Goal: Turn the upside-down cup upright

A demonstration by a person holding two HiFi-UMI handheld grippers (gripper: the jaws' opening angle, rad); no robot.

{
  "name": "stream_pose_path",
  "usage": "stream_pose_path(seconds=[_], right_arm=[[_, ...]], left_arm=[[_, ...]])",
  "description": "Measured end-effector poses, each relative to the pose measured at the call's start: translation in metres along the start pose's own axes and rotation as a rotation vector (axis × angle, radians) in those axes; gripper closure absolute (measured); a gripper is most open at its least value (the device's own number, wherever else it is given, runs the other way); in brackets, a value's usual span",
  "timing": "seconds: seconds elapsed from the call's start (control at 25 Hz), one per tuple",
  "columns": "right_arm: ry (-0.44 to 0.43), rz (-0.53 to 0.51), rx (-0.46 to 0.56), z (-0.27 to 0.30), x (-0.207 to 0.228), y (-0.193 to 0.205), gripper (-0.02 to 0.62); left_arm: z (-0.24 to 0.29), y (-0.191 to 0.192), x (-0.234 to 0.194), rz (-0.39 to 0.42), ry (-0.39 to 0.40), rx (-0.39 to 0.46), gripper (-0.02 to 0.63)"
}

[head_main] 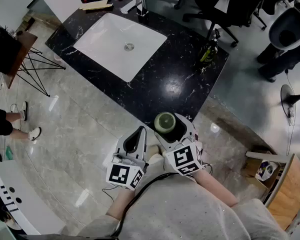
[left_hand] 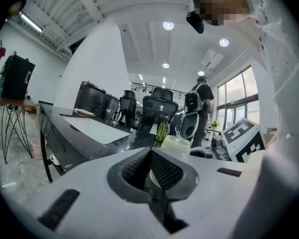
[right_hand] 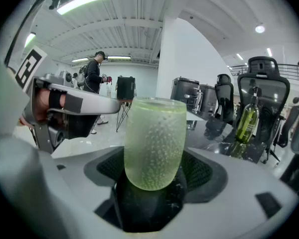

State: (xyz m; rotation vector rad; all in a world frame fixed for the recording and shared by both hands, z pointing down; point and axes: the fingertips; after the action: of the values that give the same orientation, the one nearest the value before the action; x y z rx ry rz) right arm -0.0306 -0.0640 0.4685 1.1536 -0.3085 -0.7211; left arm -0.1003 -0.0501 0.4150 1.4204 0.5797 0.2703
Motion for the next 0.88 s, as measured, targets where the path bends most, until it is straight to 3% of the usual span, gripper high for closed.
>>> stream_pose_path(seconds=[0.24,0.36,0.56,0.88], right_arm=[[-0.037,0.009,-0.006,-0.004,-0.002,0.001,0.239],[-0.067,0.086,0.006,-0.007,-0.001,0.0,0.241],[-0.167,0.364,0.02,-0.017,0.009,0.0,0.241],[-0.448,0.968,0.071,-0.027,0.016,-0.03,0.241]], left_arm=[[0.001,-0.001,-0.002,-0.003,-0.002,0.004,0.598],[0.002,-0.003,-0.003,-0.003,-0.004,0.007,0.597],[0.004,-0.001,-0.003,-0.01,-0.003,0.01,0.598],[0.011,-0.002,0.001,0.01,0.013,0.019,0.598]])
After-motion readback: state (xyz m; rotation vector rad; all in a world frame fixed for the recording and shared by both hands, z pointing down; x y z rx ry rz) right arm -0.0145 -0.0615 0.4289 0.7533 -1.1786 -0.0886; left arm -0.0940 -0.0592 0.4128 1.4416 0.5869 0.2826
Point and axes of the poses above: the fingertips, and each gripper's own axes: z forward along the fingers, x to its right, y out of its underside, and after that the axes turned 6 degrees about x, right-handed
